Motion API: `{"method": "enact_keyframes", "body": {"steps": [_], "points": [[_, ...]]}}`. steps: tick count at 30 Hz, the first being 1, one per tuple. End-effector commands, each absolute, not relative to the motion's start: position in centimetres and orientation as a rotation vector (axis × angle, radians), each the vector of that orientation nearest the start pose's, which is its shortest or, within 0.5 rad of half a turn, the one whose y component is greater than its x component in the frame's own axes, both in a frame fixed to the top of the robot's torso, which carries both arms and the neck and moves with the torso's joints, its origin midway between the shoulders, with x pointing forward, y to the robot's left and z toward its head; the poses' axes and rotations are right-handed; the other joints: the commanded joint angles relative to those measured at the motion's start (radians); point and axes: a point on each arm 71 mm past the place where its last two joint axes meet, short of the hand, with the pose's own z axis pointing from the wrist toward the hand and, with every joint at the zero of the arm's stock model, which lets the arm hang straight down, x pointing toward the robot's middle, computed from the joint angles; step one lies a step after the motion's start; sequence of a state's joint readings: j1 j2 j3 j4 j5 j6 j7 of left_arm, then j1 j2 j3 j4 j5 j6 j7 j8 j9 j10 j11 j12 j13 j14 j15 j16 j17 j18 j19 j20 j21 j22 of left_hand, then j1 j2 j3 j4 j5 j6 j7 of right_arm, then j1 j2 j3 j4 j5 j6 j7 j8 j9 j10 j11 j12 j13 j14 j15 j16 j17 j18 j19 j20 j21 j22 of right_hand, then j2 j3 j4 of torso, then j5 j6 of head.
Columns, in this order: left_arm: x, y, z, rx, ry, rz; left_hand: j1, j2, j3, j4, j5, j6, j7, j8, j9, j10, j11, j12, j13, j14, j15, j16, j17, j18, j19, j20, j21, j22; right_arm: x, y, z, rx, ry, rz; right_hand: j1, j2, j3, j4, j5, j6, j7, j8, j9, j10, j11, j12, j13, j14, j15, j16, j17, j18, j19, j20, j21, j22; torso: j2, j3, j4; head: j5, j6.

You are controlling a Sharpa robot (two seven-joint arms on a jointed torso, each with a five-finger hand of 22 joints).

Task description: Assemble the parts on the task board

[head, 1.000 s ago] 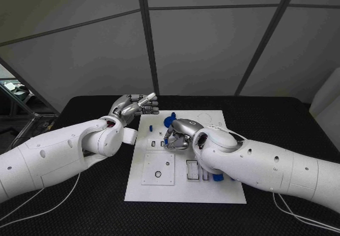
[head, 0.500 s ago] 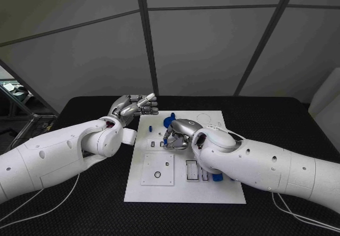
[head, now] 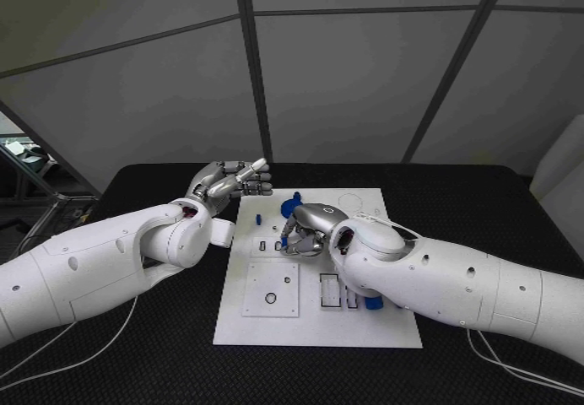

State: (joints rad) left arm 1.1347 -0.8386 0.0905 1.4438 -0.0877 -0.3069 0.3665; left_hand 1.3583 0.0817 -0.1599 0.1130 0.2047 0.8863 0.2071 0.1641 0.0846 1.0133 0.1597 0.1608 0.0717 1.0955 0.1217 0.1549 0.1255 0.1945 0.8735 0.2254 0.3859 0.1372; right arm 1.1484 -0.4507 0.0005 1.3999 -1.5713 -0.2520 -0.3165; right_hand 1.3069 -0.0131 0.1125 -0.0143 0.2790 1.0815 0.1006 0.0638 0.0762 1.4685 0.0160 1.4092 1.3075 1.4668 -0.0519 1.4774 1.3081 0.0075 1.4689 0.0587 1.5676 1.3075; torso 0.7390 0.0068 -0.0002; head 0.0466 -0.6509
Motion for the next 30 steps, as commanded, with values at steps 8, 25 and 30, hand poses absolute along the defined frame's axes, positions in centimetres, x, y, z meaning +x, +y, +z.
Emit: {"method": "enact_keyframes", "body": {"steps": [8, 25, 30], "points": [[50.94, 23.28, -16.70, -1.082, 1.336, -1.515, -0.002, 0.011, -0.007, -0.001, -0.004, 0.008, -0.002, -0.003, -0.001, 0.009, 0.001, -0.006, -0.001, -0.003, 0.001, -0.006, 0.001, -0.013, -0.002, 0.004, -0.005, -0.001, 48.08, -3.95, -20.06, -0.254, 1.717, 0.672, -0.031, -0.023, -0.011, 0.001, -0.040, -0.052, 0.012, -0.002, -0.008, -0.006, 0.013, -0.018, 0.093, 0.061, 0.006, -0.008, 0.064, -0.008, 0.102, 0.006, 0.003, 0.263, 0.000, 0.0000, -0.0005, -0.002, -0.002], [50.97, 23.27, -16.73, -1.083, 1.336, -1.513, -0.002, 0.011, -0.008, -0.001, -0.004, 0.008, -0.002, -0.004, -0.001, 0.009, 0.001, -0.007, -0.001, -0.002, 0.001, -0.007, 0.001, -0.013, -0.002, 0.004, -0.006, -0.001, 48.20, -4.03, -19.95, -0.237, 1.698, 0.673, -0.064, -0.043, -0.037, 0.019, -0.068, -0.068, 0.013, -0.002, -0.007, -0.012, 0.015, -0.030, 0.083, 0.060, 0.008, -0.012, 0.058, -0.008, 0.102, 0.009, 0.003, 0.263, 0.000, -0.0002, -0.0004, -0.002, -0.003], [50.98, 23.29, -16.74, -1.083, 1.336, -1.512, -0.002, 0.011, -0.008, -0.001, -0.004, 0.008, -0.002, -0.004, -0.001, 0.009, 0.001, -0.007, -0.001, -0.002, 0.001, -0.007, 0.001, -0.013, -0.002, 0.004, -0.006, -0.001, 48.23, -4.09, -19.80, -0.226, 1.677, 0.683, -0.082, -0.072, -0.063, 0.044, -0.148, -0.106, 0.018, -0.003, -0.009, -0.027, 0.020, -0.054, 0.060, 0.058, 0.011, -0.016, 0.052, -0.008, 0.102, 0.012, 0.003, 0.263, 0.000, -0.0004, -0.0001, -0.002, -0.003]]}}
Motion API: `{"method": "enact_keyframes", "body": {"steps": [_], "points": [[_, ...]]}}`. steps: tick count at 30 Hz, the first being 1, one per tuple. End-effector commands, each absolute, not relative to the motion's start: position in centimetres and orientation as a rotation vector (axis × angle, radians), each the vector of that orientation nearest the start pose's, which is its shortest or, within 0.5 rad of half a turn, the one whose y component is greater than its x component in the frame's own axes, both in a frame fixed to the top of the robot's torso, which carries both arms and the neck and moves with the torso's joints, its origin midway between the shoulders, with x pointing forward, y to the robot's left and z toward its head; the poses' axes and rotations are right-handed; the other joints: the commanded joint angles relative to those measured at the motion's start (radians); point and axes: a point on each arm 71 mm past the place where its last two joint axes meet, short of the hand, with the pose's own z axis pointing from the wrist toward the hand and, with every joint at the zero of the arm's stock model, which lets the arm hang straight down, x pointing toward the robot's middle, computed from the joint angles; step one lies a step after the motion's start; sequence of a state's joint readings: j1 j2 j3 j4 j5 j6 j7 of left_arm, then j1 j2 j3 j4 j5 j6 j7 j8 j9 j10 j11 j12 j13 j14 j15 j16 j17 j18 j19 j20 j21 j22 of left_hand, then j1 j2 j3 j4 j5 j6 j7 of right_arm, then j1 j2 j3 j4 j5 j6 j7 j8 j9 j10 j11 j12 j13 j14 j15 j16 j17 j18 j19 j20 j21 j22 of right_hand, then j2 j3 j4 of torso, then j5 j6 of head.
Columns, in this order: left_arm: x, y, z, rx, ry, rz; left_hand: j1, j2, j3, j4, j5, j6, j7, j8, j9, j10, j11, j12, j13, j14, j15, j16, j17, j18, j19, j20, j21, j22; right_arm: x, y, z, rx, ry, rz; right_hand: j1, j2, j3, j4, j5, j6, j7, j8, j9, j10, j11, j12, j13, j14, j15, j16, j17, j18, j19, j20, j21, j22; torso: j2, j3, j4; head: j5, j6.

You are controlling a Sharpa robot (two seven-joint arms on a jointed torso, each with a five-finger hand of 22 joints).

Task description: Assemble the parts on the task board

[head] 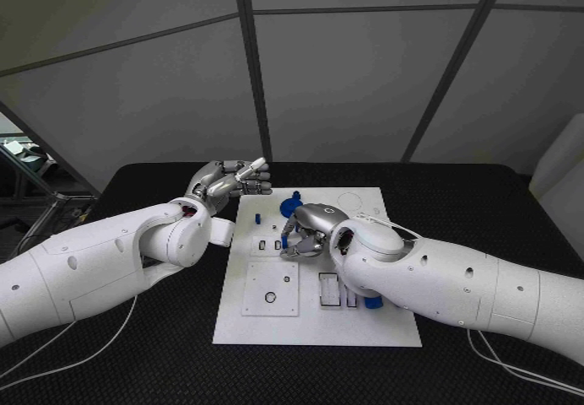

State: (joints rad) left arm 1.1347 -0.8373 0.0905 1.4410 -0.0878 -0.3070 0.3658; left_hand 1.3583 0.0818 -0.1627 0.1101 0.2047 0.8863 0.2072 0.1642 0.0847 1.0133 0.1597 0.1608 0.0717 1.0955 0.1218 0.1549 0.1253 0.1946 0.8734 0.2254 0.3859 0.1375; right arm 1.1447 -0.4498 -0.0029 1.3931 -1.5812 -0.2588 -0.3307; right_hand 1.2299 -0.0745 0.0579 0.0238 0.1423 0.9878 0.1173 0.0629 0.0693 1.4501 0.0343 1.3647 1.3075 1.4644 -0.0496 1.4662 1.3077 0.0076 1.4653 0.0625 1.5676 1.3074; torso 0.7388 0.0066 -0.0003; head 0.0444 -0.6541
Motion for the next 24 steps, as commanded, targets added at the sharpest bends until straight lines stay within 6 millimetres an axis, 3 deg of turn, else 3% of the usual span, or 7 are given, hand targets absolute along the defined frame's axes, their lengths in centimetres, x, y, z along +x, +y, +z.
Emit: {"method": "enact_keyframes", "body": {"steps": [1, 5, 9, 13, 18, 20, 24], "points": [[51.0, 23.3, -16.7, -1.083, 1.336, -1.512, -0.002, 0.011, -0.005, 0.002, -0.004, 0.008, -0.002, -0.004, -0.001, 0.009, 0.001, -0.007, -0.001, -0.002, 0.001, -0.007, 0.001, -0.013, -0.002, 0.004, -0.006, -0.001, 48.2, -4.1, -19.7, -0.221, 1.669, 0.687, -0.005, -0.021, -0.011, 0.017, -0.014, -0.025, 0.004, -0.002, -0.002, -0.013, 0.004, -0.016, 0.054, 0.060, 0.010, -0.005, 0.052, -0.008, 0.106, 0.009, 0.003, 0.263, 0.000, 0.0000, 0.0001, 0.000, 0.000], [51.0, 23.3, -16.7, -1.084, 1.337, -1.512, -0.002, 0.011, -0.005, 0.002, -0.004, 0.008, -0.002, -0.004, -0.001, 0.009, 0.001, -0.007, -0.001, -0.002, 0.001, -0.007, 0.001, -0.013, -0.002, 0.004, -0.006, -0.001, 48.1, -4.1, -19.4, -0.202, 1.625, 0.715, 0.005, -0.051, -0.010, 0.058, -0.014, -0.052, 0.009, -0.001, -0.001, -0.020, 0.008, -0.028, 0.043, 0.060, 0.014, -0.007, 0.050, -0.008, 0.106, 0.013, 0.003, 0.263, 0.000, 0.0005, 0.0003, 0.000, 0.001], [51.0, 23.5, -16.8, -1.088, 1.339, -1.506, -0.003, 0.011, -0.006, 0.001, -0.005, 0.007, -0.002, -0.005, -0.002, 0.009, 0.001, -0.008, -0.001, -0.002, 0.001, -0.008, 0.002, -0.013, -0.002, 0.005, -0.006, -0.002, 47.6, -4.4, -18.7, -0.179, 1.557, 0.778, 0.037, -0.089, -0.008, 0.125, -0.005, -0.072, 0.013, 0.001, 0.001, -0.028, 0.012, -0.041, 0.030, 0.059, 0.017, -0.010, 0.045, -0.008, 0.106, 0.017, 0.003, 0.263, -0.002, 0.0020, 0.0001, 0.003, 0.005], [51.1, 23.7, -17.0, -1.083, 1.357, -1.484, -0.005, 0.014, -0.012, -0.002, -0.004, 0.013, -0.002, -0.008, -0.002, 0.025, -0.004, -0.007, 0.002, 0.037, -0.009, 0.007, 0.013, -0.010, 0.026, -0.003, 0.010, 0.003, 46.7, -5.2, -18.3, -0.188, 1.543, 0.849, 0.063, -0.093, -0.007, 0.162, -0.010, -0.079, 0.014, 0.001, 0.002, -0.030, 0.013, -0.045, 0.026, 0.057, 0.018, -0.014, 0.038, -0.008, 0.106, 0.018, 0.003, 0.263, -0.004, 0.0012, -0.0014, 0.007, 0.010], [51.2, 24.1, -17.3, -1.031, 1.440, -1.431, -0.014, 0.022, -0.029, -0.002, -0.003, 0.074, -0.027, 0.012, 0.011, 0.122, -0.037, 0.026, 0.023, 0.157, -0.051, 0.068, 0.055, -0.009, 0.114, -0.040, 0.071, 0.028, 45.5, -7.2, -17.3, -0.185, 1.565, 0.949, 0.081, -0.092, -0.005, 0.174, -0.016, -0.077, 0.014, 0.003, 0.004, -0.032, 0.013, -0.047, 0.023, 0.058, 0.019, -0.013, 0.042, -0.008, 0.106, 0.018, 0.003, 0.263, -0.012, 0.0022, -0.0047, 0.013, 0.013], [51.2, 24.2, -17.6, -0.988, 1.496, -1.397, -0.011, 0.026, -0.033, -0.004, 0.004, 0.102, -0.047, 0.021, 0.019, 0.179, -0.063, 0.050, 0.040, 0.239, -0.081, 0.125, 0.090, -0.010, 0.171, -0.069, 0.116, 0.049, 45.3, -8.1, -16.6, -0.166, 1.587, 0.995, 0.102, -0.075, 0.005, 0.172, -0.015, -0.055, 0.010, 0.013, 0.009, -0.041, 0.010, -0.061, 0.010, 0.052, 0.017, -0.025, 0.023, -0.005, 0.100, 0.017, -0.002, 0.255, -0.017, 0.0028, -0.0048, 0.014, 0.013], [51.0, 24.3, -18.2, -0.849, 1.662, -1.286, -0.003, 0.038, -0.039, -0.005, 0.042, 0.145, -0.088, 0.032, 0.045, 0.287, -0.112, 0.100, 0.101, 0.381, -0.139, 0.297, 0.224, -0.012, 0.293, -0.127, 0.231, 0.109, 45.5, -10.9, -14.9, -0.076, 1.641, 1.090, 0.138, -0.043, 0.018, 0.148, -0.002, 0.007, -0.003, 0.029, 0.020, -0.109, -0.004, -0.175, -0.094, 0.023, 0.007, -0.094, -0.077, 0.024, 0.026, 0.008, -0.075, 0.138, -0.030, 0.0066, -0.0100, 0.024, 0.013]]}}
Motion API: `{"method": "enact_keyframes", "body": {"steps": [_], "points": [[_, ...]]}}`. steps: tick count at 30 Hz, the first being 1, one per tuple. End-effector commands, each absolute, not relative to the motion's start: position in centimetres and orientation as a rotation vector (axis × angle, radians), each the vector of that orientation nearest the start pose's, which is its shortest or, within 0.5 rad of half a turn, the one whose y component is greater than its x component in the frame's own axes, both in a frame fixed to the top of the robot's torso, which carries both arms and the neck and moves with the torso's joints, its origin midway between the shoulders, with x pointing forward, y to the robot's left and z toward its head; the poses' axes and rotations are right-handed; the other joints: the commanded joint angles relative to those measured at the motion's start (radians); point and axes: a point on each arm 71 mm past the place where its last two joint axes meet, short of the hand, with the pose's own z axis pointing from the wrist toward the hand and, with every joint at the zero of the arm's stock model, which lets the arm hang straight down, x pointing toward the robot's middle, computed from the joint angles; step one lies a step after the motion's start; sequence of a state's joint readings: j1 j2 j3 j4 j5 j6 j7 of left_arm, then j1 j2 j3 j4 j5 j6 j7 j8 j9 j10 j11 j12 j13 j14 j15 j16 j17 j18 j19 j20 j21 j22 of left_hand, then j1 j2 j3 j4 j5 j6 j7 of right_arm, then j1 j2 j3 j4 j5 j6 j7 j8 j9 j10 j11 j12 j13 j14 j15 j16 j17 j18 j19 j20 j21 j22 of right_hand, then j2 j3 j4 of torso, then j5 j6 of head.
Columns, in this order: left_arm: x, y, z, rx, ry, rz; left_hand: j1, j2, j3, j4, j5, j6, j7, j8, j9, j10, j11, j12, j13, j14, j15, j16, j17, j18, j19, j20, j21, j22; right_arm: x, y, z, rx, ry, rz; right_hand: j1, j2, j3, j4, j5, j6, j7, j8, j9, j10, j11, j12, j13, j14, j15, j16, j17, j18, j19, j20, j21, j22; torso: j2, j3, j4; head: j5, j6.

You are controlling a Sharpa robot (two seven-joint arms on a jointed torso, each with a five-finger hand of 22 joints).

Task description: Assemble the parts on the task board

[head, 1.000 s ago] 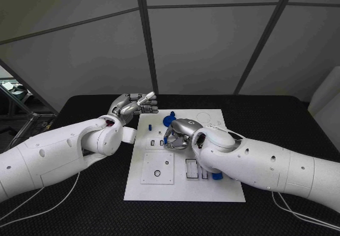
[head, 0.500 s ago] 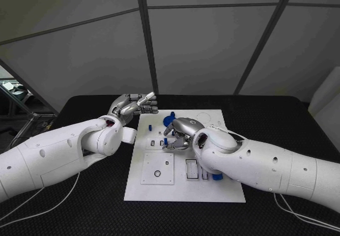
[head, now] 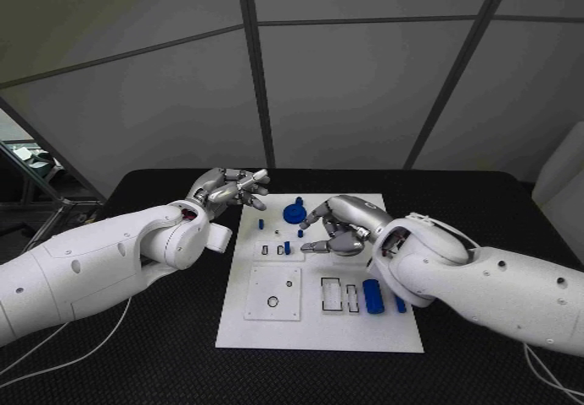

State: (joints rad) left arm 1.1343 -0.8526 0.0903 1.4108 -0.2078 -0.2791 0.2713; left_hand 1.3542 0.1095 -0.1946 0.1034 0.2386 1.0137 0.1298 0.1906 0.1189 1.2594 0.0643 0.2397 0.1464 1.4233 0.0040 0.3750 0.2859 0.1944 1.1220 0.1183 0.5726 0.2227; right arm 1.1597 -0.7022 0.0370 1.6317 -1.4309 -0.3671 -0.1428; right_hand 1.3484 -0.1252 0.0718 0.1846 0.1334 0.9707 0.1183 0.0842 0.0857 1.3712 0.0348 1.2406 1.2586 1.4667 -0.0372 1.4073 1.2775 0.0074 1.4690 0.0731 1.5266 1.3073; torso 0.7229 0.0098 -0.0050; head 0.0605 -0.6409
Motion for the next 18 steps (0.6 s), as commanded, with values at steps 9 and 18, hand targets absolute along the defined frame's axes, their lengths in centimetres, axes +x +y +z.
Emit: {"method": "enact_keyframes", "body": {"steps": [9, 18], "points": [[50.6, 24.2, -19.4, -0.570, 2.025, -0.940, -0.065, 0.023, -0.040, 0.040, -0.057, 0.024, -0.070, 0.223, 0.307, 0.206, -0.100, 1.051, 1.142, 0.115, -0.083, 1.101, 1.151, -0.099, 0.233, -0.089, 0.654, 0.741, 47.8, -16.4, -11.9, 0.168, 1.598, 1.119, 0.014, 0.018, -0.004, -0.024, 0.016, 0.046, -0.010, 0.003, 0.009, -0.043, -0.009, -0.085, -0.079, 0.012, -0.010, -0.074, -0.091, 0.037, -0.010, -0.008, -0.074, 0.083, -0.041, 0.0099, -0.0154, 0.025, -0.014], [51.6, 23.0, -18.8, -0.431, 2.254, -0.617, -0.123, 0.002, -0.097, 0.144, -0.183, -0.065, -0.068, 0.270, 0.485, 0.138, -0.070, 0.998, 1.151, 0.081, -0.071, 1.023, 1.068, -0.073, 0.132, -0.073, 0.612, 0.656, 49.5, -19.8, -11.0, 0.236, 1.545, 1.033, 0.010, 0.021, -0.007, -0.025, 0.021, 0.046, -0.010, -0.002, 0.009, -0.044, -0.009, -0.089, -0.084, 0.014, -0.010, -0.079, -0.094, 0.037, -0.010, -0.008, -0.077, 0.080, -0.056, 0.0200, -0.0142, 0.041, -0.025]]}}
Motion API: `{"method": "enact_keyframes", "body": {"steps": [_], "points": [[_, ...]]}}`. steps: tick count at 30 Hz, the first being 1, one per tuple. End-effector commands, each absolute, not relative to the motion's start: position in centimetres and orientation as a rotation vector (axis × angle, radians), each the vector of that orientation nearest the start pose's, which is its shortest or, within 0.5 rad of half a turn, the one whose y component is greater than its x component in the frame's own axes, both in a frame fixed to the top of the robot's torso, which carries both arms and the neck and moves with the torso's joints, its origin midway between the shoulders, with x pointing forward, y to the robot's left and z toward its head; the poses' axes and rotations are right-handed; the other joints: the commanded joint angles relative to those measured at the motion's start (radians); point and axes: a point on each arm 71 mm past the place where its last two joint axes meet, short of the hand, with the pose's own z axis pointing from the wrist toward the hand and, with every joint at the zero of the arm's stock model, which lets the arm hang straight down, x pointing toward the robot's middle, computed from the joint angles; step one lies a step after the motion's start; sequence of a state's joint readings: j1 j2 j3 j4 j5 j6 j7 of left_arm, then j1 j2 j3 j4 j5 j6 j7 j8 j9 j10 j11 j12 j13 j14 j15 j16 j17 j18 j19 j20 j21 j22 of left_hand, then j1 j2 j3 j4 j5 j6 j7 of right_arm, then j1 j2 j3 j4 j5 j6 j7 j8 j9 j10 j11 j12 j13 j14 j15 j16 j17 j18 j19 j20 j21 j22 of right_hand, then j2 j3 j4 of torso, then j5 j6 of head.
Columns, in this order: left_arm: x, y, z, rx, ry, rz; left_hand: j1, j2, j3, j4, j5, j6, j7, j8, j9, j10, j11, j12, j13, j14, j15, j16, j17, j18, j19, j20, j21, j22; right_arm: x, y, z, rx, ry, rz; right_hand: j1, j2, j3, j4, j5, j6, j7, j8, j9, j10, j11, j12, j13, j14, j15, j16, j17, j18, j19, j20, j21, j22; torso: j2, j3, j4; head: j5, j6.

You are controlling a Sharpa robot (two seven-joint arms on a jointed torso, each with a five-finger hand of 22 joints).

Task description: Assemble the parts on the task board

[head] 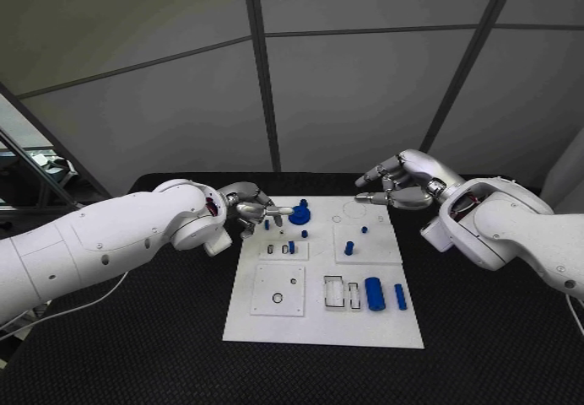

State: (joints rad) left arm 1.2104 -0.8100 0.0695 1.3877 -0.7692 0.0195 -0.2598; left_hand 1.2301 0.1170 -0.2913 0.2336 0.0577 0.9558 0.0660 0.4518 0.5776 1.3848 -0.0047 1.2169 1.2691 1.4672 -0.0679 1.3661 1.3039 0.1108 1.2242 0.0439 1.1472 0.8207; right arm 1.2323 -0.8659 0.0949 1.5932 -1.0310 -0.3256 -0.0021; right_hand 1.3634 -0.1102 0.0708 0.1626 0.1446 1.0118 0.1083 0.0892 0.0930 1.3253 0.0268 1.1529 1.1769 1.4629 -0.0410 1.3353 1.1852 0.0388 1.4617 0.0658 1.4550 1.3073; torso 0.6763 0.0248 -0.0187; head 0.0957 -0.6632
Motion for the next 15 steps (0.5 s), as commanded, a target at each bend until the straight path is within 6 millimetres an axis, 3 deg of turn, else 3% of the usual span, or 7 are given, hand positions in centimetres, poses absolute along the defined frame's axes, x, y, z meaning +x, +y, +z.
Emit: {"method": "enact_keyframes", "body": {"steps": [1, 2, 6, 15], "points": [[51.7, 22.8, -18.7, -0.416, 2.263, -0.595, 0.007, -0.002, 0.002, 0.016, -0.001, -0.005, -0.005, 0.012, 0.038, 0.020, -0.003, 0.033, 0.041, 0.046, 0.000, 0.050, 0.073, 0.006, 0.043, 0.001, 0.057, 0.088, 49.6, -20.0, -10.9, 0.237, 1.544, 1.026, -0.003, 0.006, -0.006, -0.006, 0.024, 0.008, 0.000, -0.008, 0.003, 0.002, -0.002, -0.002, -0.004, 0.018, -0.007, -0.009, -0.003, 0.006, -0.002, -0.001, -0.006, 0.080, -0.011, 0.0052, -0.0008, 0.006, -0.003], [51.8, 22.6, -18.6, -0.397, 2.272, -0.569, 0.013, 0.002, 0.005, 0.019, 0.003, -0.002, -0.008, 0.018, 0.053, 0.031, -0.005, 0.052, 0.061, 0.054, -0.001, 0.070, 0.098, 0.002, 0.057, -0.001, 0.078, 0.120, 49.7, -20.2, -10.9, 0.238, 1.543, 1.017, -0.003, 0.006, -0.007, -0.008, 0.048, 0.008, -0.001, -0.010, 0.003, 0.001, -0.002, -0.004, -0.006, 0.019, -0.008, -0.011, -0.003, 0.006, -0.001, -0.002, -0.007, 0.080, -0.012, 0.0058, -0.0012, 0.007, -0.004], [52.4, 21.6, -18.4, -0.352, 2.289, -0.501, 0.020, 0.004, 0.005, 0.034, 0.009, -0.008, -0.012, 0.028, 0.106, 0.051, -0.008, 0.086, 0.101, 0.066, -0.005, 0.103, 0.140, -0.007, 0.076, -0.004, 0.121, 0.184, 50.1, -20.7, -10.9, 0.243, 1.541, 0.994, -0.004, 0.005, -0.008, -0.009, 0.057, 0.009, -0.001, -0.012, 0.004, 0.002, -0.002, -0.004, -0.008, 0.020, -0.008, -0.012, -0.003, 0.006, 0.000, -0.002, -0.007, 0.080, -0.011, 0.0060, -0.0013, 0.008, -0.006], [53.1, 19.1, -18.7, -0.279, 2.321, -0.433, -0.037, -0.004, -0.028, 0.058, -0.009, -0.010, -0.016, 0.033, 0.168, 0.062, -0.012, 0.103, 0.130, 0.071, -0.007, 0.119, 0.162, -0.011, 0.079, -0.006, 0.148, 0.224, 50.5, -20.9, -10.9, 0.237, 1.539, 0.967, -0.007, 0.006, -0.010, -0.008, 0.067, 0.008, 0.000, -0.015, 0.004, 0.004, -0.002, -0.002, -0.006, 0.022, -0.008, -0.012, -0.001, 0.005, 0.001, -0.003, -0.007, 0.081, -0.008, 0.0050, -0.0008, 0.011, -0.012]]}}
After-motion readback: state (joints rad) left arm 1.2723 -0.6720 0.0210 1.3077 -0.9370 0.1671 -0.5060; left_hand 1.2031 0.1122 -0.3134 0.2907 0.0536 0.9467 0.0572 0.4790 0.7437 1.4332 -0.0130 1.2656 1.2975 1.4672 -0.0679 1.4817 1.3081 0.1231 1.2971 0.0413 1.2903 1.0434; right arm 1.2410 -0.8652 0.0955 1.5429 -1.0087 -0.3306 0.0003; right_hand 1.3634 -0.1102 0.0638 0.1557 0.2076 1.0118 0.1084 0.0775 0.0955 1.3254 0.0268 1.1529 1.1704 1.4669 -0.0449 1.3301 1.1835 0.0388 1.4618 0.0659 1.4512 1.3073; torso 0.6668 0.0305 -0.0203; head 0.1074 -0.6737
